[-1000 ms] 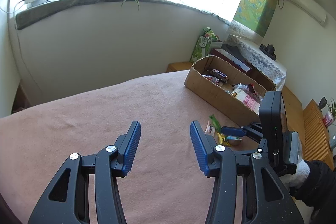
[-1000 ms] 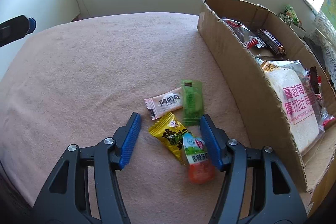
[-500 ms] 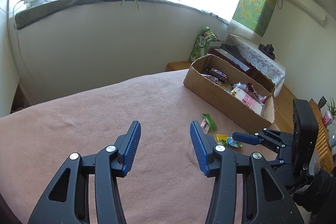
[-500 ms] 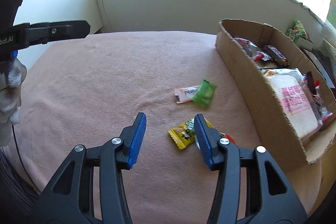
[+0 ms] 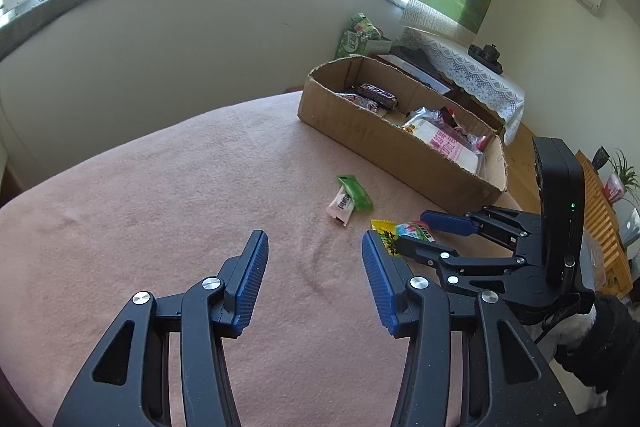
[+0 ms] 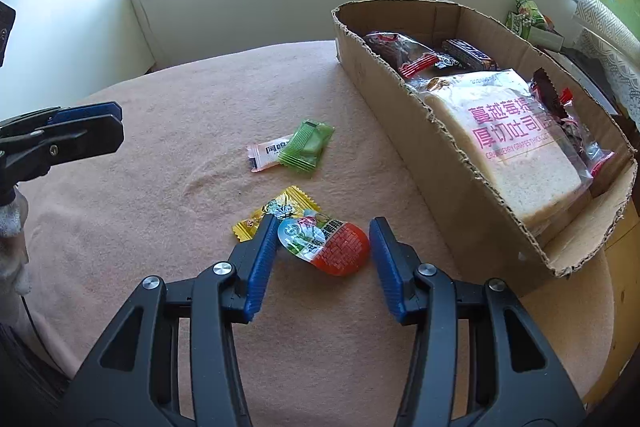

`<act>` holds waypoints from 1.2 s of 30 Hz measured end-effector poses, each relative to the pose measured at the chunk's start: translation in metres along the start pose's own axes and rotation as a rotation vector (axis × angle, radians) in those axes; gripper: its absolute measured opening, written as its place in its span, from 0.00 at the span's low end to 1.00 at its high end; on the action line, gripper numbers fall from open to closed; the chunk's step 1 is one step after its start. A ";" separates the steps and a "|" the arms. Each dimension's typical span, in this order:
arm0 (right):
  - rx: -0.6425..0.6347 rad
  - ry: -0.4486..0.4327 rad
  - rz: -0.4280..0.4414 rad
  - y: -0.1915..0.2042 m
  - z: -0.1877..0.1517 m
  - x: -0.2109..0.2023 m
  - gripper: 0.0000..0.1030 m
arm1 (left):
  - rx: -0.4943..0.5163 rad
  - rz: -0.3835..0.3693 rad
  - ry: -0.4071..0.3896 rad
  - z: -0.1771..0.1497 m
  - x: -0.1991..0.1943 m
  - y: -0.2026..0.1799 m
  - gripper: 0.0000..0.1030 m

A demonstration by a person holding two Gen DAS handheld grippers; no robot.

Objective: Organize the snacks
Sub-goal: 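Move both grippers back over the last candies on the table, then grasp the red-and-clear candy bag with the right gripper while the left gripper grasps the yellow candy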

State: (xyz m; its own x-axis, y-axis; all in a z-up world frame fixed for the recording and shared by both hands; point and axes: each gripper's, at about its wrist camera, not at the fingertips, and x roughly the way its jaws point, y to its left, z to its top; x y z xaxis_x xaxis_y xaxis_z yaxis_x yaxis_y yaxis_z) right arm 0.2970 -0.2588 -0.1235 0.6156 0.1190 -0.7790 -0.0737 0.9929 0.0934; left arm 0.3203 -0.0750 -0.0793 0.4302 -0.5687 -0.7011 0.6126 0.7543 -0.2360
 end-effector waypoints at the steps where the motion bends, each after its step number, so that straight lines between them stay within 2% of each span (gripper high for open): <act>1: 0.008 0.002 0.007 -0.002 -0.001 0.003 0.46 | 0.006 -0.007 0.011 -0.002 0.004 -0.004 0.46; 5: 0.045 0.001 0.018 -0.008 -0.004 0.003 0.43 | 0.037 -0.033 0.038 -0.006 0.017 -0.019 0.46; 13: 0.040 -0.007 0.006 -0.011 -0.023 -0.012 0.41 | 0.080 -0.068 0.083 -0.002 0.044 -0.048 0.46; 17: 0.017 -0.006 -0.012 -0.013 -0.032 -0.019 0.41 | 0.082 -0.048 0.122 -0.002 0.061 -0.052 0.46; 20: 0.020 -0.008 -0.006 -0.017 -0.037 -0.024 0.41 | 0.086 -0.019 0.151 -0.003 0.072 -0.052 0.40; 23: 0.009 -0.019 -0.010 -0.017 -0.039 -0.025 0.41 | 0.111 0.015 0.147 -0.003 0.076 -0.055 0.34; 26: -0.010 -0.032 -0.025 -0.014 -0.041 -0.025 0.41 | 0.154 0.057 0.139 -0.005 0.078 -0.062 0.24; 29: -0.014 -0.038 -0.021 -0.014 -0.041 -0.026 0.40 | 0.175 0.084 0.128 -0.008 0.076 -0.064 0.23; 36: 0.003 -0.047 0.008 -0.017 -0.043 -0.034 0.39 | 0.124 0.099 0.108 -0.007 0.065 -0.061 0.23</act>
State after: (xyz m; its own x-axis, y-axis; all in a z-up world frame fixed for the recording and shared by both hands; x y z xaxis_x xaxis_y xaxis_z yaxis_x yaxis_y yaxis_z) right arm 0.2440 -0.2802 -0.1251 0.6510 0.1264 -0.7485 -0.0765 0.9919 0.1010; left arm 0.3064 -0.1557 -0.1154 0.4226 -0.4504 -0.7865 0.6506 0.7549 -0.0827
